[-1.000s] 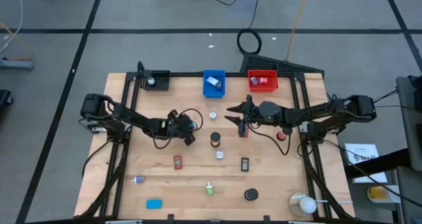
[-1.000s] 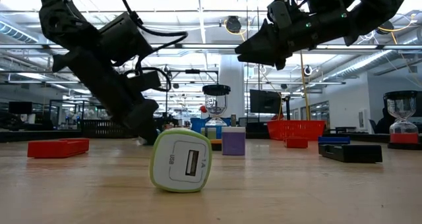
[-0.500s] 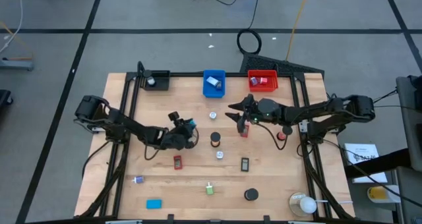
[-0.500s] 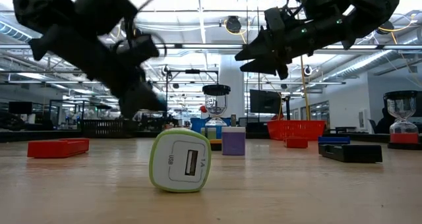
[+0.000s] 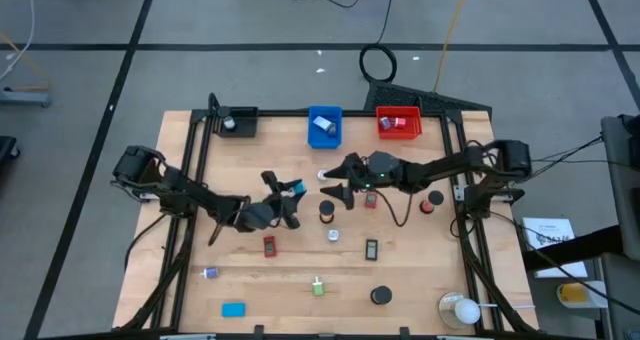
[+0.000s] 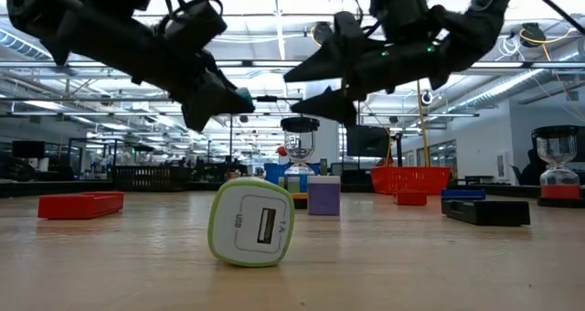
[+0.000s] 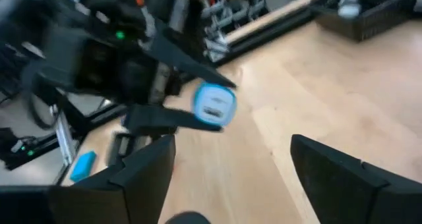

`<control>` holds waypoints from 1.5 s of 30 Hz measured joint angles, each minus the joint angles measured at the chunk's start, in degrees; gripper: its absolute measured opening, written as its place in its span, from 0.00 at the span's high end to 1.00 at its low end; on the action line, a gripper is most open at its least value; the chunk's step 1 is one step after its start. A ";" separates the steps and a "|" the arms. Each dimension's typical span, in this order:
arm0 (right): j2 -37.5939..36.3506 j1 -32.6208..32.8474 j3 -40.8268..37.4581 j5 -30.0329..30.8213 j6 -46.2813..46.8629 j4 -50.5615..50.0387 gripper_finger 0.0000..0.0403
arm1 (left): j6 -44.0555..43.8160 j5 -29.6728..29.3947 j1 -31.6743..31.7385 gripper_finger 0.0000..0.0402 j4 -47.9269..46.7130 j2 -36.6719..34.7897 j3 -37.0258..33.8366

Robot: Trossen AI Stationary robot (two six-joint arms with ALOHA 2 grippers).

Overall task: Pick & Place Office items
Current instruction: Put the blue charger adapter into the red basket

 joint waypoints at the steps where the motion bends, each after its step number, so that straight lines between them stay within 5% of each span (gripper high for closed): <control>1: 1.11 -0.03 1.01 -1.29 0.55 0.18 0.26 | 0.38 0.01 -0.18 0.66 0.73 -0.01 0.06; 10: 8.70 0.03 6.07 -7.95 6.35 8.55 0.26 | 2.67 0.46 -1.60 0.66 4.10 -0.07 0.22; 25: 15.01 1.45 12.09 -8.11 7.31 9.34 0.31 | 2.81 4.16 -1.72 0.66 5.92 -0.04 0.83; 39: 15.88 1.41 13.11 -7.78 6.40 9.25 0.66 | 1.97 2.95 -1.65 0.65 4.43 0.01 0.83; 45: 15.88 1.43 13.09 -8.42 3.91 9.05 0.67 | -0.51 2.98 -1.99 0.46 5.05 0.02 0.83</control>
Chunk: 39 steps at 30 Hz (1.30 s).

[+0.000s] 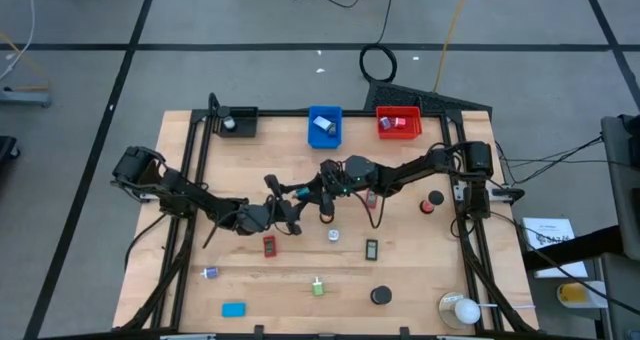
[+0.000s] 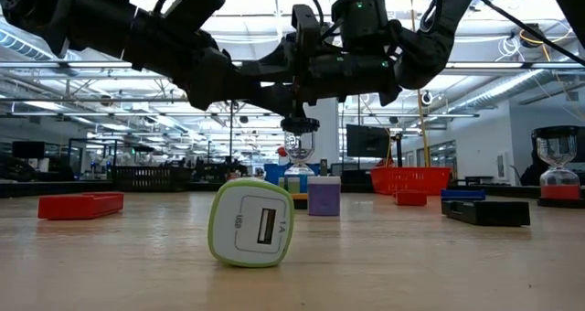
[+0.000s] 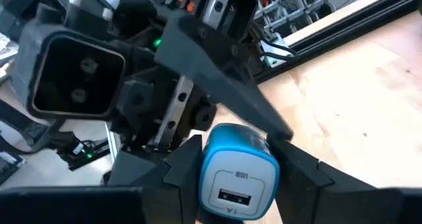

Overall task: Pick & Place Office items
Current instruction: Put the blue charger adapter into the red basket

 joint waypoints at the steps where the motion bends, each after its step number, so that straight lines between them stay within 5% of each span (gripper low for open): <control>1: 0.00 0.00 0.00 0.00 -0.20 -0.40 0.67 | 0.00 0.00 -0.16 0.42 0.02 0.00 0.00; 8: 0.00 -0.04 -0.04 0.33 -2.81 -2.41 0.67 | 1.01 -2.46 -2.77 0.26 -0.88 -3.01 0.07; 16: -0.87 -0.57 -0.11 0.87 -5.82 -4.97 0.67 | -5.94 -0.02 -3.55 0.42 -12.86 -12.47 -1.84; 25: -8.49 -1.14 -0.13 18.26 -16.86 -20.71 0.67 | -10.54 13.67 3.10 0.77 1.07 -16.67 -14.57; 32: -17.20 -0.90 -0.09 37.68 -24.93 -32.85 0.67 | -17.12 25.67 9.67 0.97 16.18 -17.62 -25.54; 39: -27.85 -1.08 -0.38 50.61 -26.90 -48.30 0.67 | -19.80 27.85 12.75 0.93 20.71 -17.66 -29.05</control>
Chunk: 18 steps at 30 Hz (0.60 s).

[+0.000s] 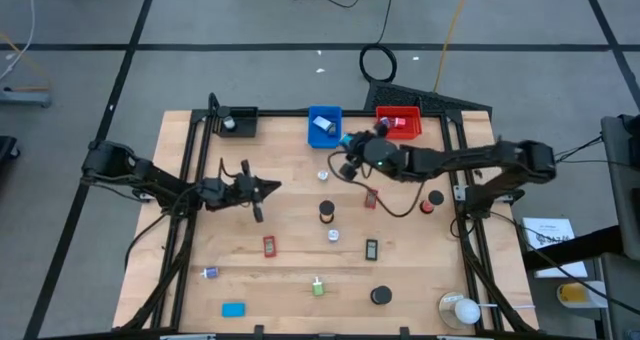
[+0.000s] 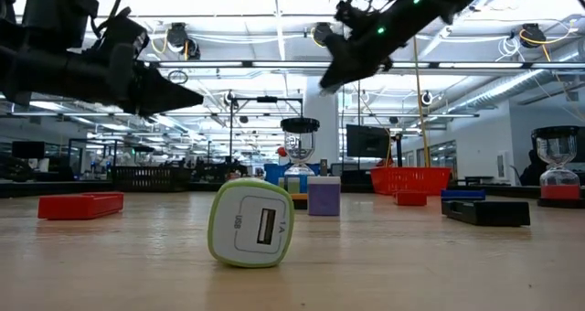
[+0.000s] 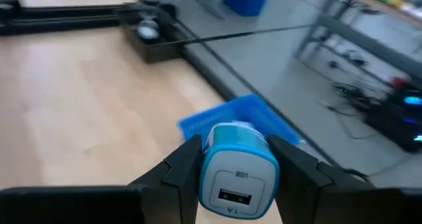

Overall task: Pick & Place Office items
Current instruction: Put the blue charger adapter into the red basket

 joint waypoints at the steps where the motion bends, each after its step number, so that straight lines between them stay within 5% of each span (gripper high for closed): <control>1: -1.36 -0.15 -0.61 1.07 -0.03 -0.45 0.67 | -0.10 0.02 0.15 0.92 -0.11 -0.02 -0.06; 5: -6.70 -2.59 -6.07 2.11 0.00 -0.87 0.67 | -0.74 0.13 0.42 0.91 -0.46 0.07 -0.13; 10: -12.08 -13.10 -13.07 1.20 3.63 -1.37 0.67 | -0.70 0.13 0.36 0.91 -0.50 0.11 -0.13; 18: -6.68 -31.78 -14.20 -13.55 10.97 1.35 0.67 | -0.77 -0.28 1.70 0.91 -0.50 0.13 -0.13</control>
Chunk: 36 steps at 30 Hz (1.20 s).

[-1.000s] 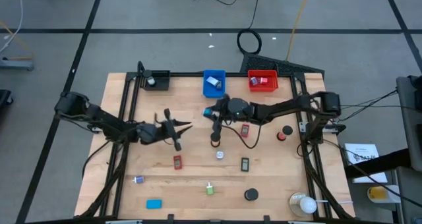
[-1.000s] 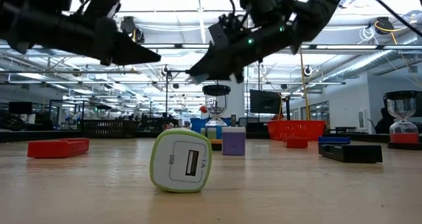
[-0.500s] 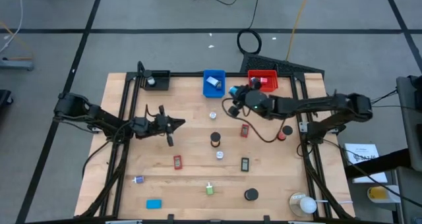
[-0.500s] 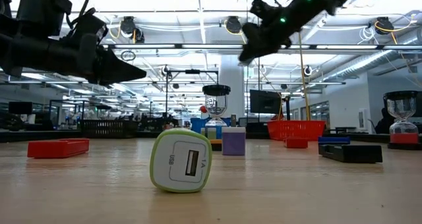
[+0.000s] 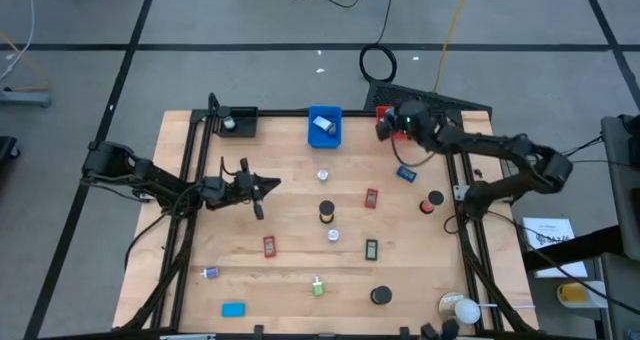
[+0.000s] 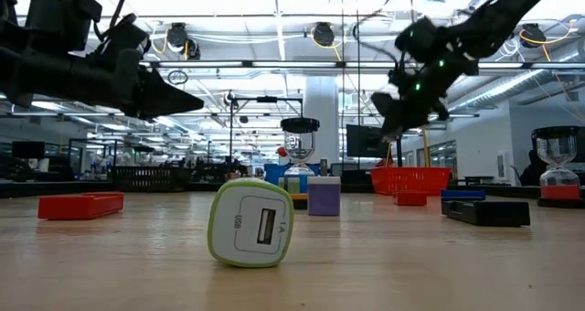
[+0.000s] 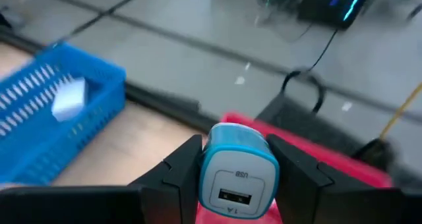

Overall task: Pick & Place Office items
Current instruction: Put the blue charger adapter into the red basket

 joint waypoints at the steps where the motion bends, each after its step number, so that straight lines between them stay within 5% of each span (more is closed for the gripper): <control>1: 1.14 -1.60 0.21 -2.00 0.61 -0.67 0.67 | -0.08 0.00 0.05 0.91 0.00 0.00 0.00; 15: 9.37 -9.74 5.11 -12.88 5.64 -10.50 0.67 | -0.72 -0.42 0.15 0.91 -1.36 0.00 0.02; 36: 13.01 -10.07 5.11 -9.56 1.03 -7.46 0.64 | -0.97 -0.42 0.16 0.91 -1.44 0.00 0.02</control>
